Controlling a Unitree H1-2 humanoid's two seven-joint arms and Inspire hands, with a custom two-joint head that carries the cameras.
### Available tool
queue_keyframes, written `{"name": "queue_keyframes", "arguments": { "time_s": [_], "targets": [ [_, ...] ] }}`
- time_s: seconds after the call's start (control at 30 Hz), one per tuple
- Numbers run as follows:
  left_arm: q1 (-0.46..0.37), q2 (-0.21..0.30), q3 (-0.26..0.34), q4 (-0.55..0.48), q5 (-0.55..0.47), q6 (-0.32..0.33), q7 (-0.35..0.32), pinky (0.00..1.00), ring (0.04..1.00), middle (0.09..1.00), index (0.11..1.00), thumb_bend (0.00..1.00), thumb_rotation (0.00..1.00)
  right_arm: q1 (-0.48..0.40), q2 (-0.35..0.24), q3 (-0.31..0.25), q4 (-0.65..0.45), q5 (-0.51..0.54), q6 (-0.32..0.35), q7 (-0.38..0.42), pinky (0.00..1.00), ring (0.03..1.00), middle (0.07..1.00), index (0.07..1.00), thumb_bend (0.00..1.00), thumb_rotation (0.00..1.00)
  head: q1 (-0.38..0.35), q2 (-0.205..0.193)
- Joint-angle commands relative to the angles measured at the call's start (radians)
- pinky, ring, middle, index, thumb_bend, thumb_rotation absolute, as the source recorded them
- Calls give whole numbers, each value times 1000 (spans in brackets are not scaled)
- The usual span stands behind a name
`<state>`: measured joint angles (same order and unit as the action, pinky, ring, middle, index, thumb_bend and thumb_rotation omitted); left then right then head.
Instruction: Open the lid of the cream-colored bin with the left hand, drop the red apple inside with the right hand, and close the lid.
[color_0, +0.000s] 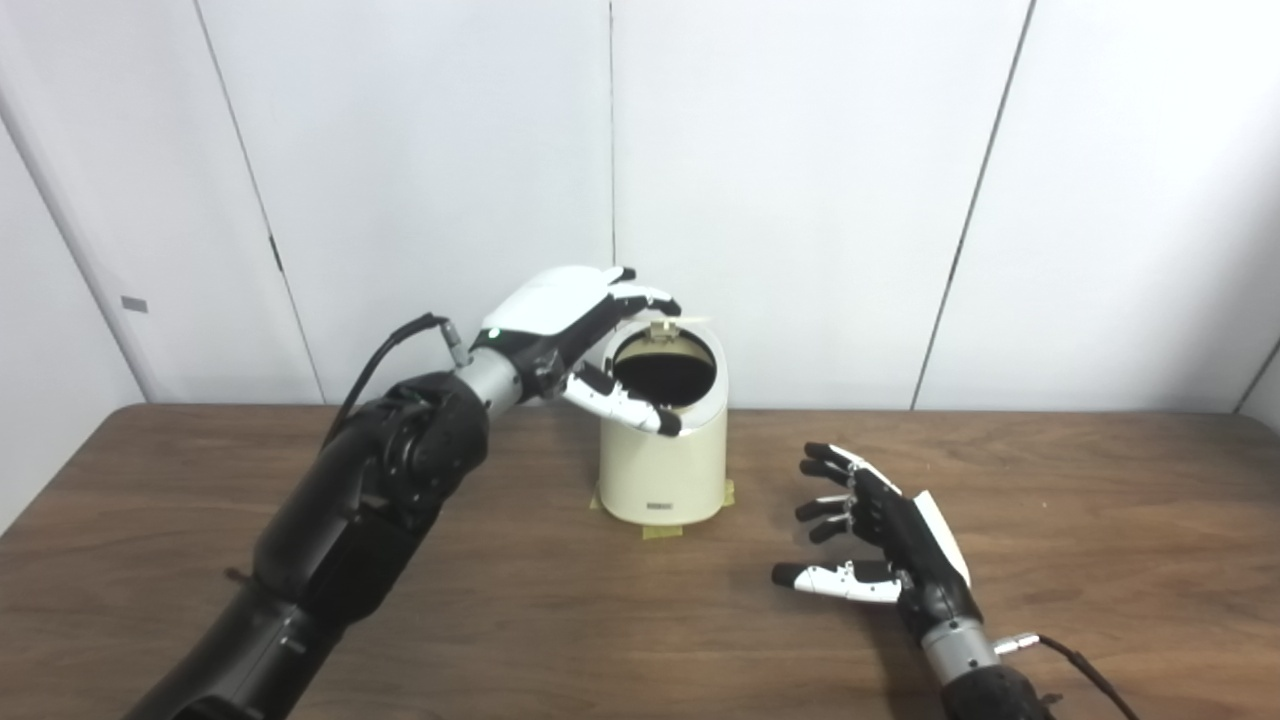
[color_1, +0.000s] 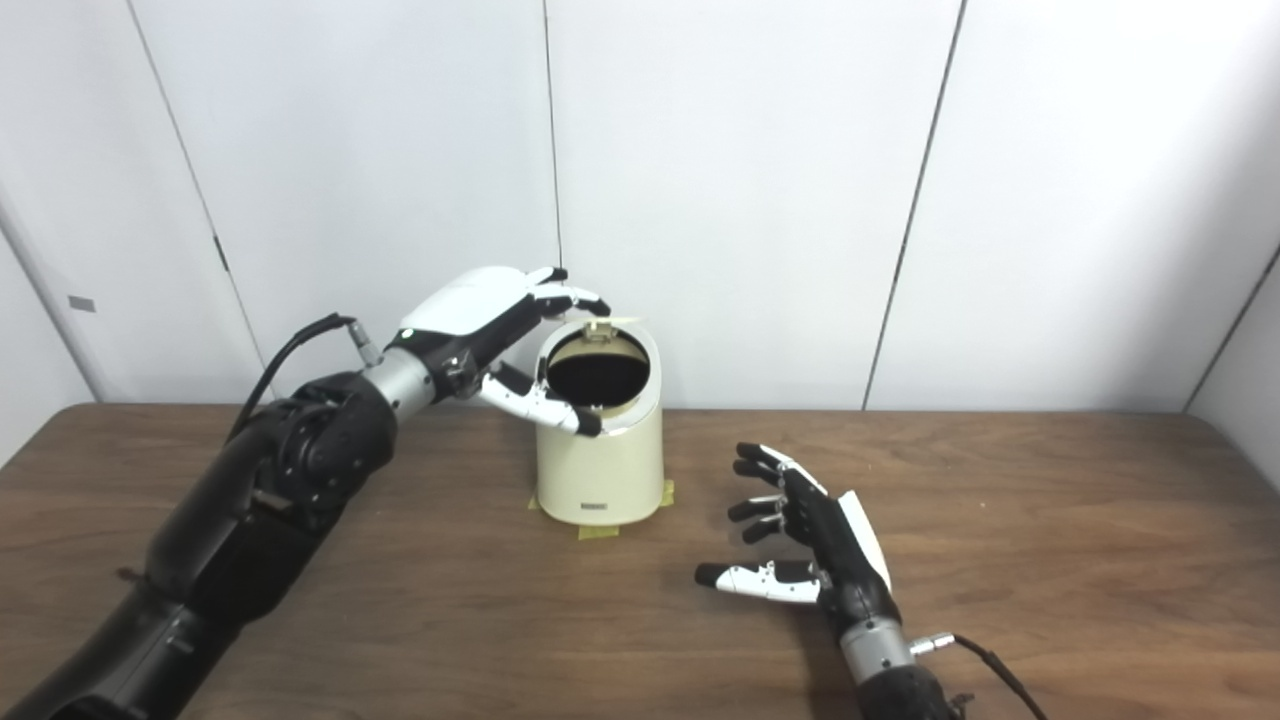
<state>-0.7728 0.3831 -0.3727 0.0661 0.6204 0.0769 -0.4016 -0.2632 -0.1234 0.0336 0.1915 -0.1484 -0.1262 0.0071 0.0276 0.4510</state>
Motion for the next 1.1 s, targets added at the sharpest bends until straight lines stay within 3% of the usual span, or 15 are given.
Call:
{"name": "queue_keyframes", "arguments": {
  "time_s": [0.0,0.73,1.07],
  "targets": [
    [-46,22,6,-47,24,-21,-1,1000,1000,881,856,1000,499,-36,0,-7,-24,2,-23,-10,511,621,809,832,791,124,2,3],
    [-4,36,-11,-106,157,-55,-82,1000,1000,839,833,1000,484,-32,6,-4,-42,1,-5,-12,503,614,805,827,791,119,-9,22],
    [26,25,-54,-88,211,-68,-94,1000,1000,834,835,1000,464,-19,7,-3,-64,2,5,-9,494,607,807,824,790,125,-15,30]
  ]
}}
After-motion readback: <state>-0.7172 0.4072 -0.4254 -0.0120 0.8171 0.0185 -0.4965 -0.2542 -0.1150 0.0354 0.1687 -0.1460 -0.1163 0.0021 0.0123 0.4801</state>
